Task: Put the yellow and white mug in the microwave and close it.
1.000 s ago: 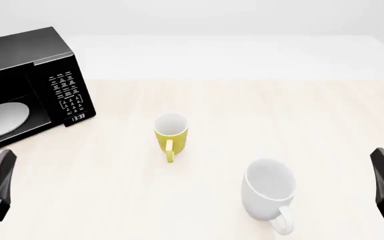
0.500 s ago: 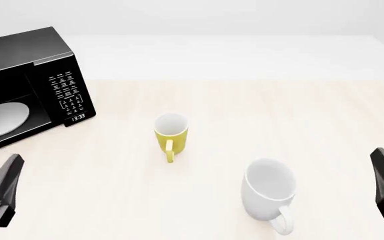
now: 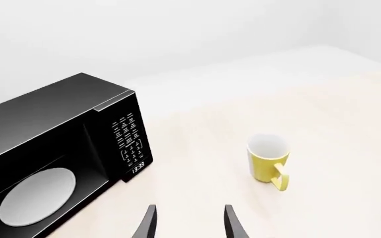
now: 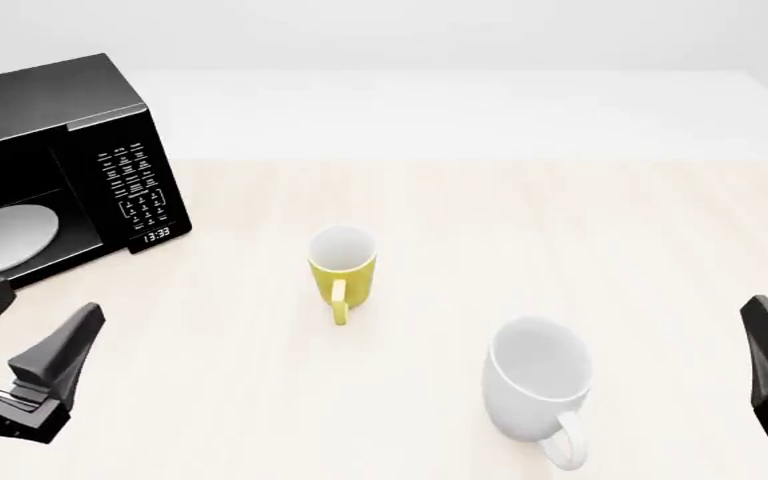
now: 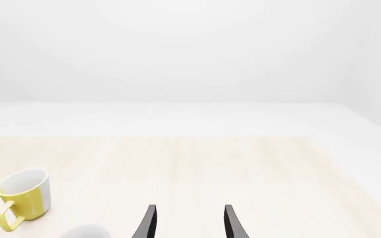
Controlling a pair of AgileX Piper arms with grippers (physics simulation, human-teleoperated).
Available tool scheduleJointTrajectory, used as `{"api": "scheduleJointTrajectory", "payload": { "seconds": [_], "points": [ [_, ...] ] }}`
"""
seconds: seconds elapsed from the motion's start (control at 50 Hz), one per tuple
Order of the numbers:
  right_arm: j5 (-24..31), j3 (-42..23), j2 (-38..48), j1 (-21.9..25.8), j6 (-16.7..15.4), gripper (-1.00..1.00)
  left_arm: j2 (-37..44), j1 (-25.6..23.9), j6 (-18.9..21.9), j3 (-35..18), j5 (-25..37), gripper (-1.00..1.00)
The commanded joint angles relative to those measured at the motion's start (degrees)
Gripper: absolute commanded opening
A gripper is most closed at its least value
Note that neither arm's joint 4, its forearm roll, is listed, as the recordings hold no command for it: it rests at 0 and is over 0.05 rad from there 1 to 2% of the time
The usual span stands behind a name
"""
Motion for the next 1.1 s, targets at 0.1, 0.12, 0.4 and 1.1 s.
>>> {"api": "scheduleJointTrajectory", "payload": {
  "seconds": [0.1, 0.12, 0.4, 1.1],
  "points": [
    [0.0, 0.0, -0.1, 0.0, 0.0, 1.00, 12.2, -6.7, -2.6, -4.6, -4.4, 1.00],
    [0.0, 0.0, -0.1, 0.0, 0.0, 1.00, 13.9, -7.3, -3.4, -5.2, -4.8, 1.00],
    [0.0, 0.0, -0.1, 0.0, 0.0, 1.00, 24.9, -11.3, -7.9, -9.5, -8.6, 1.00],
    [0.0, 0.0, -0.1, 0.0, 0.0, 1.00, 47.3, -17.2, -16.4, -15.3, -16.9, 1.00]
  ]
}}
